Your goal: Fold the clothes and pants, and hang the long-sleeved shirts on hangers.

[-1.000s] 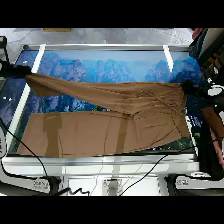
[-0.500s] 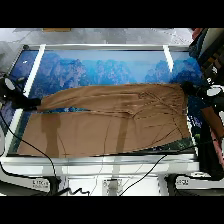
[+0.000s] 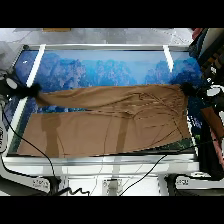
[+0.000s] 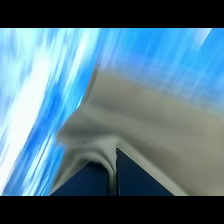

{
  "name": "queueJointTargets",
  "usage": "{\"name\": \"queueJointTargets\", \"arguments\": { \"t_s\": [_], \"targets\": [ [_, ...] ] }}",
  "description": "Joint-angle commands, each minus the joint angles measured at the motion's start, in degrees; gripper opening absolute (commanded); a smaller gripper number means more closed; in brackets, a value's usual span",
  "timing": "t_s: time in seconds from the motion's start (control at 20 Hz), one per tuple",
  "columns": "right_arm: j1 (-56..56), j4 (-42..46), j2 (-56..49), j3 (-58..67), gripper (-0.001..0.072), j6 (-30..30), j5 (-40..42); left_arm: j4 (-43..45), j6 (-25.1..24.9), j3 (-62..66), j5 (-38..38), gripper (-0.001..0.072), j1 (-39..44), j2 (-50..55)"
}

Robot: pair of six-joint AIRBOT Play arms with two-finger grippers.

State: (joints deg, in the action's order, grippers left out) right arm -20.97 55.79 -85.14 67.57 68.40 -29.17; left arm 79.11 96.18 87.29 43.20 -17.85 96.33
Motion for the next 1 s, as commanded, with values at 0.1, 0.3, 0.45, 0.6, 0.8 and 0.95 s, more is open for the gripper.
{"name": "queueJointTargets", "arguments": {
  "t_s": [0.1, 0.3, 0.45, 0.6, 0.8, 0.95],
  "targets": [
    [0.1, 0.1, 0.0, 0.0, 0.0032, 0.0, -1.0, -0.2, -8.7, 16.2, -10.8, 0.0007, 2.5, -0.8],
    [0.1, 0.0, 0.0, 0.0, 0.0032, 0.0, -1.5, 11.5, -14.1, 9.2, 1.1, 0.0008, 2.0, -0.6],
    [0.1, 0.1, 0.0, 0.0, 0.0032, 0.0, -1.5, 11.4, -14.2, -4.3, 1.2, 0.0009, 0.4, -0.3],
    [0.1, 0.1, 0.0, 0.0, 0.0032, 0.0, -1.4, 11.3, -14.1, -11.3, 1.2, 0.0011, -0.5, 1.0],
    [0.1, 0.1, 0.0, 0.0, 0.0033, 0.0, -1.4, 11.4, -14.1, -11.7, 0.7, 0.0011, -0.5, 2.0],
    [0.1, 0.1, 0.0, 0.0, 0.0032, 0.0, -1.2, 12.2, -14.1, -11.7, 0.6, 0.0011, -0.9, 2.0]
  ]
}}
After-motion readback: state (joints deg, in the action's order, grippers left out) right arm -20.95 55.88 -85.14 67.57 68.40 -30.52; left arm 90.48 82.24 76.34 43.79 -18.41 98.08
